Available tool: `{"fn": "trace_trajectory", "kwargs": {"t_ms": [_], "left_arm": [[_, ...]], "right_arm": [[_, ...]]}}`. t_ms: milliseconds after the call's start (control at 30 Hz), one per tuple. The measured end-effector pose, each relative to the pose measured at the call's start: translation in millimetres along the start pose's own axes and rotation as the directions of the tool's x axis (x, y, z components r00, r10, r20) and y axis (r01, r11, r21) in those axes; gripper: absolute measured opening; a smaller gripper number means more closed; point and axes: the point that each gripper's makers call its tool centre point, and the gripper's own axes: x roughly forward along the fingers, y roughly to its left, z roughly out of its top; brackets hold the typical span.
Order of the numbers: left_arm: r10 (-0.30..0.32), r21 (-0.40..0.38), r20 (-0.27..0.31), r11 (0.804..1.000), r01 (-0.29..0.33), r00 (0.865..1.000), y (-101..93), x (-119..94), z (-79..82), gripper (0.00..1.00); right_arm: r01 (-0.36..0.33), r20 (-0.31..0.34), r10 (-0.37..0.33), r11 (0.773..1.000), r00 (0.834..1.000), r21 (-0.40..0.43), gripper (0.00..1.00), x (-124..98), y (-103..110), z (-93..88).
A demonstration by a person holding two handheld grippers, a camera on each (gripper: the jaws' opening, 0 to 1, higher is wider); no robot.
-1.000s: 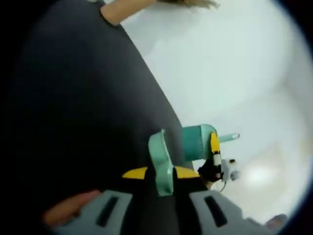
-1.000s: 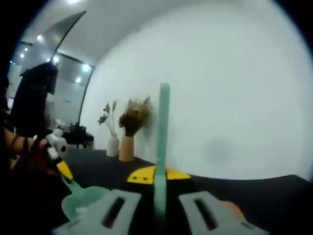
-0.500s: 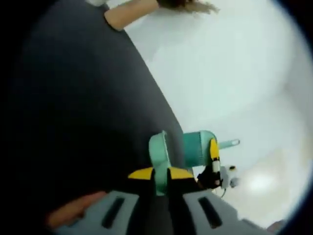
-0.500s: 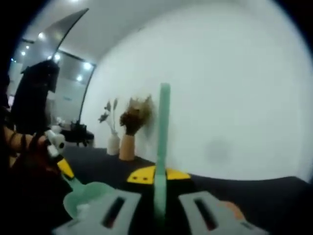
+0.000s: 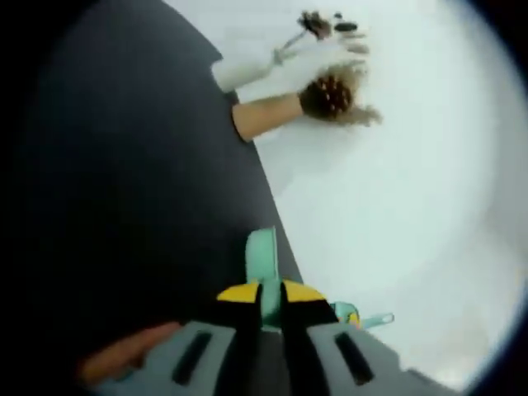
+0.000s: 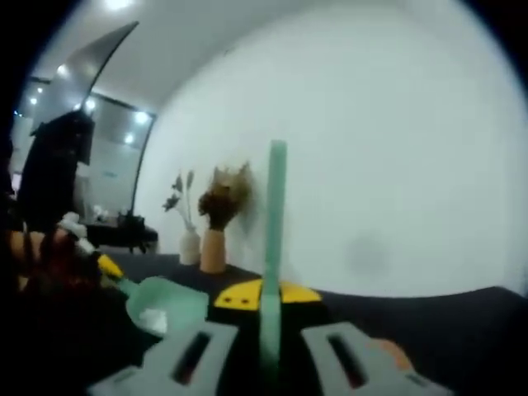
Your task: Pick up the broom and sweep the trash on the tabletop into the dustpan.
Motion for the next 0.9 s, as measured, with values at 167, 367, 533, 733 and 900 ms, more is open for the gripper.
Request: {"fn": "trace_trajectory", "kwargs": {"t_ms": [167,367,533,733,900], "left_arm": [[0.037,-0.074,0.192,0.997,-0.023,0.981,7.5,-22.4,14.1,0.10],[0.102,-0.120,0.374,0.991,-0.061,0.922,20.3,-40.6,18.4,0.09],[0.130,-0.136,0.457,0.988,-0.075,0.880,19.4,-47.8,20.1,0.10],[0.150,-0.205,0.459,0.977,-0.061,0.876,21.3,-42.3,-0.5,0.10],[0.166,-0.232,0.507,0.971,-0.052,0.846,22.6,-46.3,-9.7,0.10]], "right_arm": [[-0.005,-0.001,0.005,1.000,1.000,0.004,0.05,1.1,1.0,-0.1],[-0.012,-0.002,0.012,1.000,1.000,0.001,0.05,2.3,2.8,-0.5],[-0.010,-0.001,0.009,0.998,1.000,-0.056,0.05,2.1,6.9,-0.7],[-0.021,0.003,0.021,0.998,1.000,-0.057,0.05,6.2,6.7,0.8],[-0.032,-0.008,0.032,0.997,0.999,-0.067,0.05,7.2,9.7,-2.9]]}}
